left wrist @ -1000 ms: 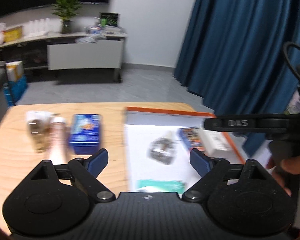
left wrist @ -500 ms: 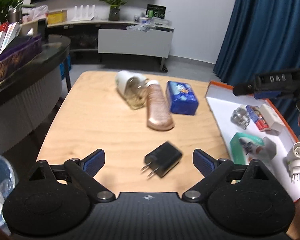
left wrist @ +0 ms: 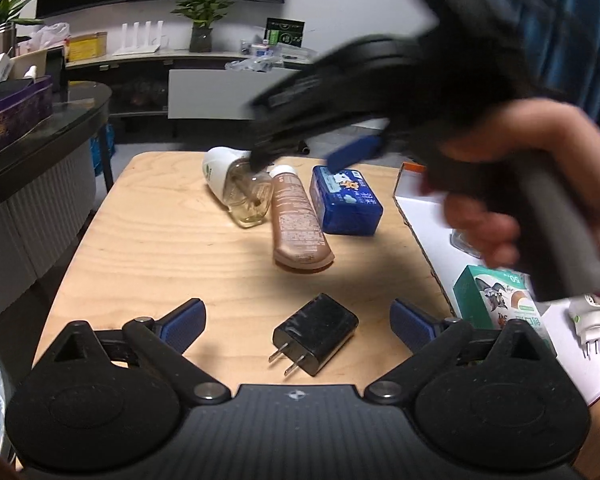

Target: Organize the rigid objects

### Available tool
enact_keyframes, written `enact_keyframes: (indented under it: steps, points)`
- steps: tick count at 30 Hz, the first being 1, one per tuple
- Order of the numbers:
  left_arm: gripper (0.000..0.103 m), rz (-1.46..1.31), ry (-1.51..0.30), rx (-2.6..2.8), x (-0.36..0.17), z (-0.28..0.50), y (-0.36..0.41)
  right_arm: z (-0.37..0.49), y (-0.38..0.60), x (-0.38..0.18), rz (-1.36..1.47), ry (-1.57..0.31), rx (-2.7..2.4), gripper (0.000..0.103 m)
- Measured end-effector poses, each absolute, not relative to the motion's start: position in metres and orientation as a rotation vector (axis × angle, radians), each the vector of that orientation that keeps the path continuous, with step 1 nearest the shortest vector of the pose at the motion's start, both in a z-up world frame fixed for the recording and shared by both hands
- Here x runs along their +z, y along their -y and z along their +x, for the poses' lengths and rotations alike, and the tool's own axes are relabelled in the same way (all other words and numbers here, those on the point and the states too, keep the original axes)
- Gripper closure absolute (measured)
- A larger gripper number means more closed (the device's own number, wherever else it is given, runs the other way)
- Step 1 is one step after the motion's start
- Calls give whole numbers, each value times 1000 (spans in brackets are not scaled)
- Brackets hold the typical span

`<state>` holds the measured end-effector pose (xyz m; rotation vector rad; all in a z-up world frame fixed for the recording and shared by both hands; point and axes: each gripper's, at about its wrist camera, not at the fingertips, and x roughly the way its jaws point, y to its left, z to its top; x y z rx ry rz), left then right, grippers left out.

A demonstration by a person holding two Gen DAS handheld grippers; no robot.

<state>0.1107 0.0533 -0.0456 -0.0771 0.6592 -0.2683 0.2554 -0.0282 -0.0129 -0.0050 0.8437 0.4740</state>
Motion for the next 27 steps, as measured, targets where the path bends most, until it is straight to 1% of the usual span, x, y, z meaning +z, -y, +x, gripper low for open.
enact_keyframes:
  steps: [7,8,9,10,11,15,20,21,22,23,27]
  points:
    - [1,-98,-647,-269,-48,114,-61,296,-16,-40,-79,-885,475,17]
    - [1,-100,-645,-268,-48,115,-62,301,-22,-44,-85,-907,478,19]
    - [1,-103,-644,-264,-49,115,-63,305,-27,-49,-94,-929,478,25]
    - [1,-108,-644,-263,-49,115,-63,307,-30,-53,-107,-936,472,35]
    - [1,-112,-645,-263,-50,116,-64,309,-33,-58,-123,-939,467,57]
    - [1,-106,-640,-259,-51,116,-65,301,-27,-57,-105,-892,473,59]
    - [1,-74,-634,-280,-53,117,-59,281,-5,-36,-64,-811,496,61]
    - [1,-65,-631,-289,-53,117,-58,278,2,-30,-44,-796,500,73]
    - [1,-55,-627,-298,-53,116,-57,276,9,-24,-26,-786,500,98]
    - [1,-45,-623,-307,-53,115,-55,272,17,-20,-12,-774,489,103]
    - [1,-20,-646,-325,-59,118,-49,261,42,-12,17,-799,529,102]
